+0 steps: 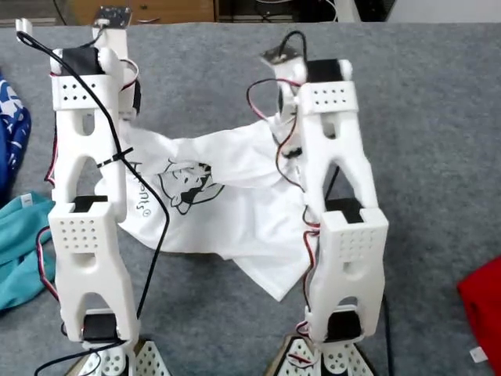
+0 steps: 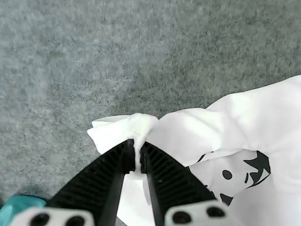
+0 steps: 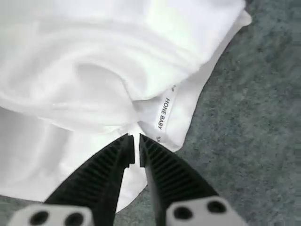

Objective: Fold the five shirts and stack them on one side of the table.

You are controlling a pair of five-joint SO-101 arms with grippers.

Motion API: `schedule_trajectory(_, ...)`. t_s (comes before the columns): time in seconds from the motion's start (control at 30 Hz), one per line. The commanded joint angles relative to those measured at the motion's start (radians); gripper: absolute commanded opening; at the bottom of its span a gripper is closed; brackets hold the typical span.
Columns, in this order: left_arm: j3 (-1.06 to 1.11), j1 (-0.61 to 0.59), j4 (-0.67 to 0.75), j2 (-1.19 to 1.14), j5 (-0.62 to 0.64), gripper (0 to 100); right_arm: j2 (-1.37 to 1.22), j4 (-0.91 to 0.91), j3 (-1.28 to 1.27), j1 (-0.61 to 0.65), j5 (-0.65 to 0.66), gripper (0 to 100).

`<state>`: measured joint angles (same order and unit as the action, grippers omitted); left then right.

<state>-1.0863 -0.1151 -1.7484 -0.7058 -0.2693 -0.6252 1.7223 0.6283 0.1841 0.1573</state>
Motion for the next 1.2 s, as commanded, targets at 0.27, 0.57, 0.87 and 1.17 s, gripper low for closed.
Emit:
schedule_trajectory(0.27, 0.000, 0.009, -0.011, 0.013, 0.005, 2, -0.085, -0.075, 0.013, 0.025, -0.057, 14.6)
schedule_trajectory(0.57, 0.000, 0.009, -0.011, 0.012, 0.005, 2, -0.168, -0.061, 0.104, 0.031, -0.057, 14.6)
schedule_trajectory(0.87, 0.000, 0.009, -0.011, 0.012, 0.005, 2, -0.171, 0.021, 0.157, 0.064, -0.057, 14.6)
schedule_trajectory(1.17, 0.000, 0.006, -0.011, 0.012, 0.005, 2, -0.174, 0.021, 0.150, 0.059, -0.057, 14.5)
